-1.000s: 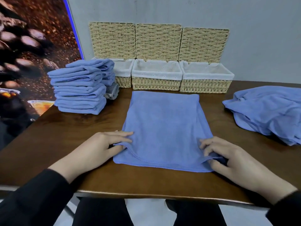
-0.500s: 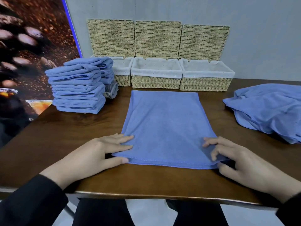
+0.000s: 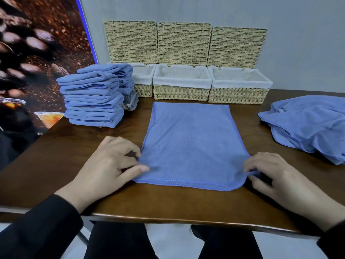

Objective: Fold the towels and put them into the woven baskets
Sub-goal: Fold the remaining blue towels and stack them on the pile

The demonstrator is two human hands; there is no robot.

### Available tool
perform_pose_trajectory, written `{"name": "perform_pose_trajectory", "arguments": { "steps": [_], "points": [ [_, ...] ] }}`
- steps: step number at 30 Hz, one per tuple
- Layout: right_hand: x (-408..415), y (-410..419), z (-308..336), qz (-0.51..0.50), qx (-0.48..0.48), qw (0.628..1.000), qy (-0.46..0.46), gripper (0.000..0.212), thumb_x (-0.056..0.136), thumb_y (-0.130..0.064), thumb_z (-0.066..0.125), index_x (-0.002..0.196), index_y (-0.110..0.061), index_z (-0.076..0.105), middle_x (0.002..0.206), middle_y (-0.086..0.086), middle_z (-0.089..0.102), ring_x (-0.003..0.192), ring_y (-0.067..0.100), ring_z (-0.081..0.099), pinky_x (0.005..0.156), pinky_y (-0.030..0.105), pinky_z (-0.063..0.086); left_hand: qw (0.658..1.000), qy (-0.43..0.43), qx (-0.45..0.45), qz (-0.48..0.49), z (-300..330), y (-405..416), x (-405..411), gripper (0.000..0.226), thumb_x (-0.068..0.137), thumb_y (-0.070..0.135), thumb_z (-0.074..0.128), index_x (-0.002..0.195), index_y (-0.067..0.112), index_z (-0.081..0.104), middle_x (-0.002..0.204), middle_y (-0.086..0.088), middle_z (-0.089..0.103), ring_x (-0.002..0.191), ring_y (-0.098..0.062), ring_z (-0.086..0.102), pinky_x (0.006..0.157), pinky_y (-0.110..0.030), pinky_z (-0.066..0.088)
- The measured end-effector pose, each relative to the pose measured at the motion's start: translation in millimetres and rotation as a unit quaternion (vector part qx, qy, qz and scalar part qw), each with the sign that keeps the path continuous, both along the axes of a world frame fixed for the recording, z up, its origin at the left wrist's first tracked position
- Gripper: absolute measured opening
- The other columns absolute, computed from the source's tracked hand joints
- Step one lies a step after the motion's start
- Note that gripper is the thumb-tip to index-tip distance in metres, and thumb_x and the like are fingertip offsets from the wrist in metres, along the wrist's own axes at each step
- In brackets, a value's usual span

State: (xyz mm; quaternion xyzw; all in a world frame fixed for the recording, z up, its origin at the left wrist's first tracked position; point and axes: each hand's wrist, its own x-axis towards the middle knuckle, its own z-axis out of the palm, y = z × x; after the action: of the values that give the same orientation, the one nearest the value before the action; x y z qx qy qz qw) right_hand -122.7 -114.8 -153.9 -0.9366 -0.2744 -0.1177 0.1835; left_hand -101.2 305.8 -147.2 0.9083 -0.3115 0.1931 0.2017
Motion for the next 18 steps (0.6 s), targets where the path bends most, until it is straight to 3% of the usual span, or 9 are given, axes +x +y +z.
{"name": "perform_pose_trajectory", "arguments": {
  "steps": [3, 6, 8, 10, 12, 15, 18],
  "points": [
    [-7, 28, 18, -0.031, 0.089, 0.995, 0.026, 0.01, 0.094, -0.045, 0.061, 0.089, -0.037, 0.061, 0.09, -0.017, 0.063, 0.099, 0.01, 0.058, 0.085, 0.014, 0.04, 0.999, -0.006, -0.016, -0.031, 11, -44, -16, 0.051, 0.092, 0.067, 0.053, 0.11, 0.025, 0.077, 0.105, 0.013, 0.066, 0.099, -0.01, 0.059, 0.09, -0.033, 0.04],
    [-11, 66, 32, 0.008, 0.132, 0.991, 0.038, 0.023, 0.089, -0.05, 0.052, 0.087, -0.03, 0.063, 0.08, -0.007, 0.062, 0.083, 0.014, 0.058, 0.069, 0.019, 0.042, 0.998, 0.048, -0.026, -0.033, 15, -99, -33, 0.074, 0.084, 0.077, 0.052, 0.138, 0.026, 0.059, 0.116, 0.014, 0.066, 0.108, -0.009, 0.058, 0.094, -0.03, 0.039],
    [-13, 85, 40, 0.039, 0.151, 0.987, 0.047, 0.017, 0.091, -0.044, 0.055, 0.089, -0.029, 0.063, 0.079, -0.007, 0.062, 0.076, 0.013, 0.058, 0.064, 0.022, 0.042, 0.993, 0.074, -0.086, -0.026, 13, -120, -36, 0.054, 0.087, 0.068, 0.056, 0.125, 0.03, 0.064, 0.102, 0.018, 0.063, 0.097, -0.006, 0.057, 0.086, -0.028, 0.041],
    [-14, 90, 43, 0.059, 0.174, 0.98, 0.074, 0.004, 0.095, -0.037, 0.064, 0.092, -0.034, 0.063, 0.085, -0.013, 0.065, 0.079, 0.009, 0.061, 0.066, 0.016, 0.041, 0.98, 0.085, -0.179, -0.015, 14, -124, -34, 0.023, 0.093, 0.048, 0.06, 0.089, 0.026, 0.066, 0.081, 0.015, 0.056, 0.08, -0.005, 0.055, 0.073, -0.025, 0.041],
    [-11, 88, 40, 0.066, 0.166, 0.978, 0.111, 0.009, 0.093, -0.036, 0.071, 0.095, -0.037, 0.062, 0.093, -0.017, 0.065, 0.087, 0.009, 0.062, 0.074, 0.018, 0.043, 0.963, 0.124, -0.239, 0.004, 17, -116, -32, 0.025, 0.094, 0.038, 0.062, 0.074, 0.024, 0.057, 0.073, 0.01, 0.053, 0.071, -0.005, 0.053, 0.065, -0.017, 0.037],
    [-3, 83, 26, 0.057, 0.108, 0.989, 0.079, 0.029, 0.095, -0.031, 0.069, 0.079, -0.042, 0.049, 0.078, -0.019, 0.053, 0.075, 0.006, 0.053, 0.069, 0.02, 0.038, 0.96, 0.189, -0.205, -0.02, 20, -105, -32, 0.011, 0.092, 0.035, 0.069, 0.087, 0.036, 0.06, 0.086, 0.019, 0.061, 0.082, -0.002, 0.059, 0.071, -0.011, 0.039],
    [-2, 85, 20, 0.057, 0.122, 0.988, 0.079, 0.027, 0.095, -0.019, 0.068, 0.085, -0.042, 0.058, 0.083, -0.02, 0.058, 0.082, 0.007, 0.055, 0.074, 0.013, 0.037, 0.962, 0.195, -0.188, -0.029, 18, -104, -30, 0.01, 0.084, 0.035, 0.058, 0.091, 0.035, 0.065, 0.088, 0.018, 0.064, 0.085, -0.008, 0.061, 0.069, -0.015, 0.043]
  ]
}}
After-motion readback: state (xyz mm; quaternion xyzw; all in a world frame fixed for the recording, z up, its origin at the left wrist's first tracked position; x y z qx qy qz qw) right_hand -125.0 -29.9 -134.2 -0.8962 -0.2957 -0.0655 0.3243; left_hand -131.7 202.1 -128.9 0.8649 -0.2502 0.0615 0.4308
